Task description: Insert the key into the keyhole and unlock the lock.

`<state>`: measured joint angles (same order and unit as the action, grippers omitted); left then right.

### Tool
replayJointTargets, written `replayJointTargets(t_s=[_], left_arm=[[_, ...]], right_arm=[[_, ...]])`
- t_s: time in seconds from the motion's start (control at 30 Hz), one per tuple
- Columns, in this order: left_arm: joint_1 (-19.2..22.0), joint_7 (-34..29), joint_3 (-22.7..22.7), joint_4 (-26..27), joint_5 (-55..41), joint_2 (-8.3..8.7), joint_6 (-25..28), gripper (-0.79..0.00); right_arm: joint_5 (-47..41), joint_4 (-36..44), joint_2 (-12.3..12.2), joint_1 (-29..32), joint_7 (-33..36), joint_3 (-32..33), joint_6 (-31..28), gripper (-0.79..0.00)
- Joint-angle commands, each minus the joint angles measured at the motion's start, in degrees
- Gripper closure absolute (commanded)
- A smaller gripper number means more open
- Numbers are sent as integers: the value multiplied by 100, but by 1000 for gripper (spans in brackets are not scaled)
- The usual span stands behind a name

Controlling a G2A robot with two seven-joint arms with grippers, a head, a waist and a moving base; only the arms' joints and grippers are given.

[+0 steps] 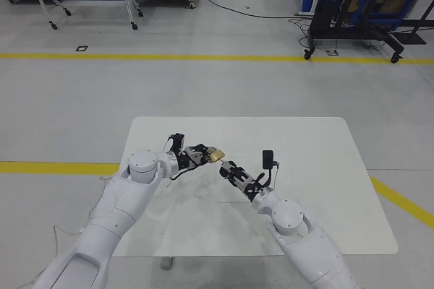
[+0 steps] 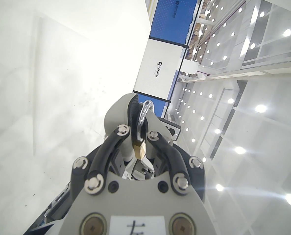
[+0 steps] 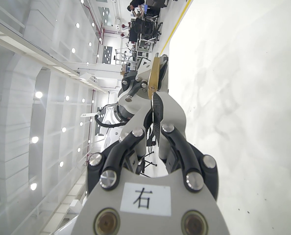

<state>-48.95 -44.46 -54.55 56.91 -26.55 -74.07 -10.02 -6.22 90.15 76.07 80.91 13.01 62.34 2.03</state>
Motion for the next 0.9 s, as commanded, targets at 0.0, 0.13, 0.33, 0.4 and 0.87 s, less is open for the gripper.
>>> replayJointTargets(t_s=[0.0, 0.13, 0.33, 0.4, 0.87], left_arm=[[-44, 28, -28, 105, 53, 15, -44, 0], [-118, 92, -98, 277, 169, 47, -90, 0], [-232, 204, -119, 566, 351, 71, -216, 0], [-260, 208, -130, 626, 373, 75, -244, 0], [-356, 104, -188, 758, 445, 90, -259, 0]], right_arm=[[-55, -33, 6, -17, -16, 12, 0, 0], [-60, -72, 17, -26, -114, 26, 12, 0], [5, -80, 31, -30, -117, -32, 51, 0], [12, -94, 39, -47, -107, -58, 64, 0], [79, -46, 61, -36, -130, -92, 127, -289]])
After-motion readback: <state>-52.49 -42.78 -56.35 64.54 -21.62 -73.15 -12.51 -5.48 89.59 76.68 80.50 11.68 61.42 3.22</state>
